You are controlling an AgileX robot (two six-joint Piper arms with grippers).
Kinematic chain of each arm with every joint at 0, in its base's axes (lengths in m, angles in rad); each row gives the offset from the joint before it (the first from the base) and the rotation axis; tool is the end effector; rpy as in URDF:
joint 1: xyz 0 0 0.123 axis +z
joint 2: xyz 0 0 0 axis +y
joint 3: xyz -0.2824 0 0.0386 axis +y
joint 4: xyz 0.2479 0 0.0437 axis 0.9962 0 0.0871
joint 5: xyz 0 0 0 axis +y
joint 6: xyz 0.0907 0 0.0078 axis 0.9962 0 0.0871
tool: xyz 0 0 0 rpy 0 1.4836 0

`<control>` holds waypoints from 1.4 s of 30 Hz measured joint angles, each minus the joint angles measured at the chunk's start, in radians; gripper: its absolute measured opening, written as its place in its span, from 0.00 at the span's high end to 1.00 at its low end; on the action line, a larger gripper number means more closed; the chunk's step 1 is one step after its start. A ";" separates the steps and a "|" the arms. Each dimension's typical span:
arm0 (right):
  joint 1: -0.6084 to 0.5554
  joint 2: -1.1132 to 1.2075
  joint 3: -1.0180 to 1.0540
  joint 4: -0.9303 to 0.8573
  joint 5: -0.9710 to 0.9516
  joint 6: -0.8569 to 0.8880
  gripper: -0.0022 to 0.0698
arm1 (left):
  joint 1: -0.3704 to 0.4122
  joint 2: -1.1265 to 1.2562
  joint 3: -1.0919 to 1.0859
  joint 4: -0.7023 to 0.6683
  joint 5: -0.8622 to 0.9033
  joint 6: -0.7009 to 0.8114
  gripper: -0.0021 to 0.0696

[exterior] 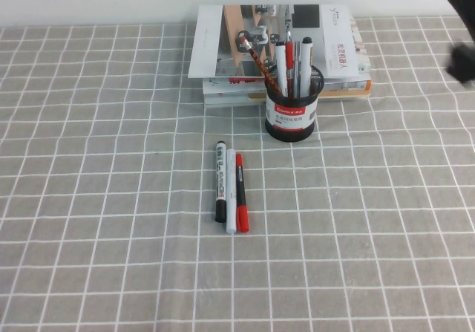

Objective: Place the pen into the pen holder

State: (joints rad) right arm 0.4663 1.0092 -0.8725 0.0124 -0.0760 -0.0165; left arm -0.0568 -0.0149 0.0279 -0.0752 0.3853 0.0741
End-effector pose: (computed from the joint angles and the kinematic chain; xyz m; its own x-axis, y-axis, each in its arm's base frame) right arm 0.2009 0.1010 0.3944 0.0255 0.0082 -0.9996 -0.4486 0.8937 -0.0041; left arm 0.0519 -0.0055 0.1700 -0.3043 0.0217 -0.9523 0.0849 0.9964 -0.0044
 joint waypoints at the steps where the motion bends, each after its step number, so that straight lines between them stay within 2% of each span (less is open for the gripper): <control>1: 0.000 -0.047 0.036 0.000 0.017 0.000 0.99 | 0.000 0.000 0.000 0.000 0.000 0.000 0.98; 9: 0.000 -0.388 0.253 0.000 0.209 0.000 0.99 | 0.000 0.000 0.000 0.000 0.000 0.000 0.98; 15: 0.000 -0.538 0.380 0.000 0.286 0.000 0.99 | 0.000 0.000 0.000 0.000 0.000 0.000 0.98; 25: 0.000 -0.565 0.427 -0.002 0.330 0.000 0.99 | 0.000 0.000 0.000 0.000 0.000 0.000 0.98; 31: -0.002 -0.571 0.427 -0.002 0.429 -0.002 0.99 | 0.000 0.000 0.000 0.000 0.000 0.000 0.98; 36: -0.070 -0.660 0.430 -0.038 0.512 0.000 0.99 | 0.000 0.000 0.000 0.000 0.000 0.000 0.98; 42: -0.273 -0.833 0.430 -0.087 0.606 0.017 0.99 | 0.000 0.000 0.000 0.000 0.000 0.000 0.98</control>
State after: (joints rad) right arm 0.1932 0.1757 -0.4423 -0.0743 0.5296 0.0000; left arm -0.0568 -0.0149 0.0279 -0.0752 0.3853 0.0741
